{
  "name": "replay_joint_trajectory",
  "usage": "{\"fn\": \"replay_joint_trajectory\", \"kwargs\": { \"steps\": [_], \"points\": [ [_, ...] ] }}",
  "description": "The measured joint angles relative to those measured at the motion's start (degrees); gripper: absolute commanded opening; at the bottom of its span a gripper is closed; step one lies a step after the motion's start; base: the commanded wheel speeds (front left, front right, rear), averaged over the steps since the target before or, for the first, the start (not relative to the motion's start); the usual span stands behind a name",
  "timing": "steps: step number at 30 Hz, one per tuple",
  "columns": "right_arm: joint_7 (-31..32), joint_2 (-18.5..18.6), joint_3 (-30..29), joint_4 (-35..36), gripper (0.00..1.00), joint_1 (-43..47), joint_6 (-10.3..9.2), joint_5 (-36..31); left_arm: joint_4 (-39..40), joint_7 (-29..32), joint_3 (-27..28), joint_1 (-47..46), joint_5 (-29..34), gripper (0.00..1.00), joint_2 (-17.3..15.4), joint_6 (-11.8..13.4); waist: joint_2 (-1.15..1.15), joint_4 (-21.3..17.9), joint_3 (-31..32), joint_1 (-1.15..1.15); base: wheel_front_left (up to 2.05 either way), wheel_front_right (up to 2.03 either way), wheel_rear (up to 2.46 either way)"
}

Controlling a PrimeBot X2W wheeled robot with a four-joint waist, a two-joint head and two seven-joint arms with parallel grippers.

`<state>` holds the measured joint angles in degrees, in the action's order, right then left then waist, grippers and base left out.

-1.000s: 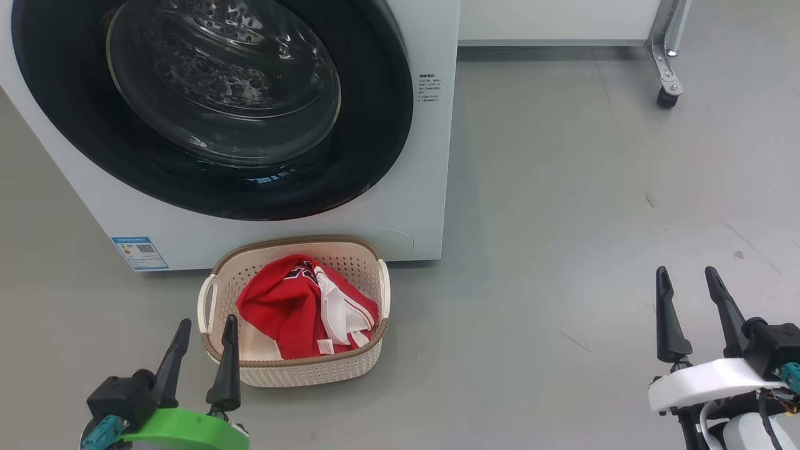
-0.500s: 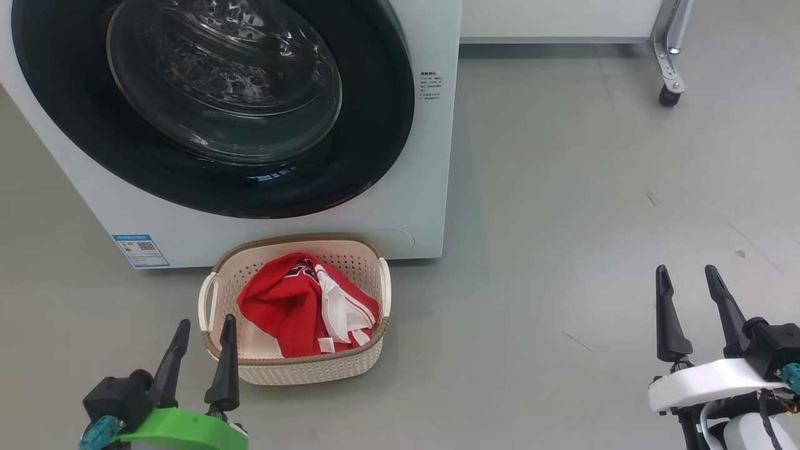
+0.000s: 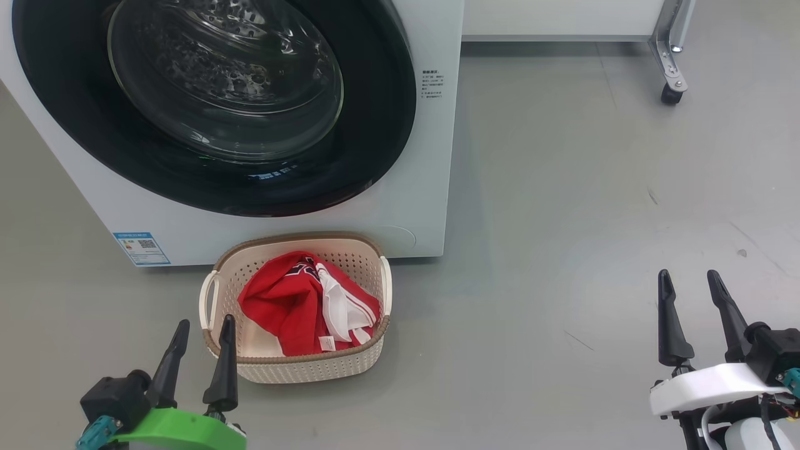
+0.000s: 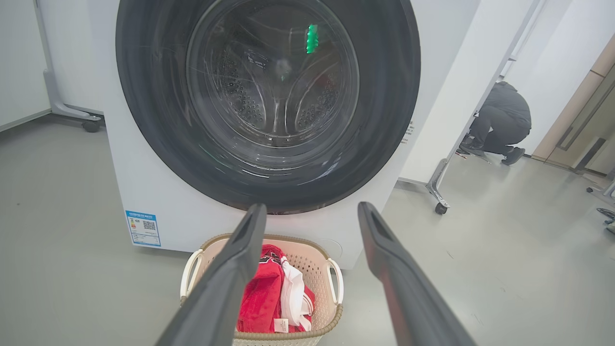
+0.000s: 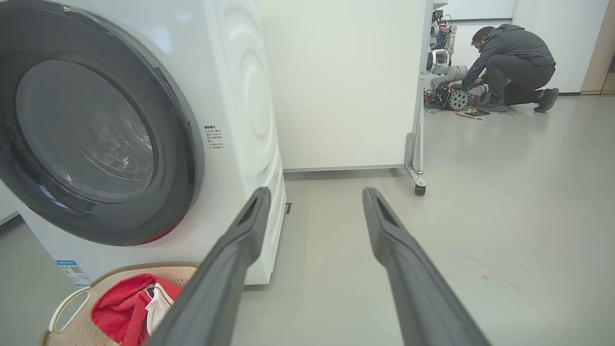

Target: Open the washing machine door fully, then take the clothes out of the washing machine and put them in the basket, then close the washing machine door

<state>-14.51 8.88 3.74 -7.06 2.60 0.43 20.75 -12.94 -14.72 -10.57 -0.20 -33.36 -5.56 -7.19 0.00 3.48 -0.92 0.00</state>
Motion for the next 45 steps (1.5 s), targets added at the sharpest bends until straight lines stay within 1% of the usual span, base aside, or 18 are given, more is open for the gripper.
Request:
{"fn": "replay_joint_trajectory", "kwargs": {
  "steps": [6,7,11,17,23,27,45],
  "points": [
    [0.00,-0.36,-0.08,0.03,1.00,0.00,0.10,-0.25,0.02,0.00,0.01,0.00,-0.52,1.00,-0.31,0.00,0.00,0.06,-0.06,0.00,0.00,0.00,0.00],
    [0.01,-0.45,-0.01,-0.33,0.00,0.03,0.01,-0.22,-0.29,0.01,-0.04,0.02,-0.49,0.00,-0.24,0.00,0.00,0.07,-0.07,0.00,0.00,0.00,0.00],
    [0.08,-1.76,0.34,-2.49,0.00,1.42,0.00,-0.11,-2.25,0.03,-0.63,1.13,-0.52,0.00,0.71,0.00,0.00,0.07,-0.08,0.00,0.00,0.00,0.00],
    [0.75,-1.87,-0.04,-2.94,0.00,1.48,0.08,2.27,-2.29,0.58,-0.36,1.40,-3.08,0.00,0.79,0.00,0.00,-0.15,-0.03,0.00,0.00,0.00,0.00],
    [2.41,-2.14,-1.14,-3.56,0.00,1.30,0.53,7.25,-2.25,1.71,0.45,1.40,-7.65,0.00,0.89,0.00,0.00,-0.37,0.03,0.00,0.00,0.00,0.00],
    [3.20,-2.40,-1.43,-3.85,0.00,1.27,0.68,11.15,-2.23,2.63,1.13,1.40,-9.38,0.00,0.94,0.00,0.00,-0.51,0.06,0.00,0.00,0.00,0.00],
    [6.93,-3.38,-3.54,-4.87,0.00,-0.05,1.96,22.58,-2.18,6.14,3.41,1.30,-19.37,0.00,1.18,0.00,0.00,-1.13,0.20,0.00,0.00,0.00,0.00]
  ]
}}
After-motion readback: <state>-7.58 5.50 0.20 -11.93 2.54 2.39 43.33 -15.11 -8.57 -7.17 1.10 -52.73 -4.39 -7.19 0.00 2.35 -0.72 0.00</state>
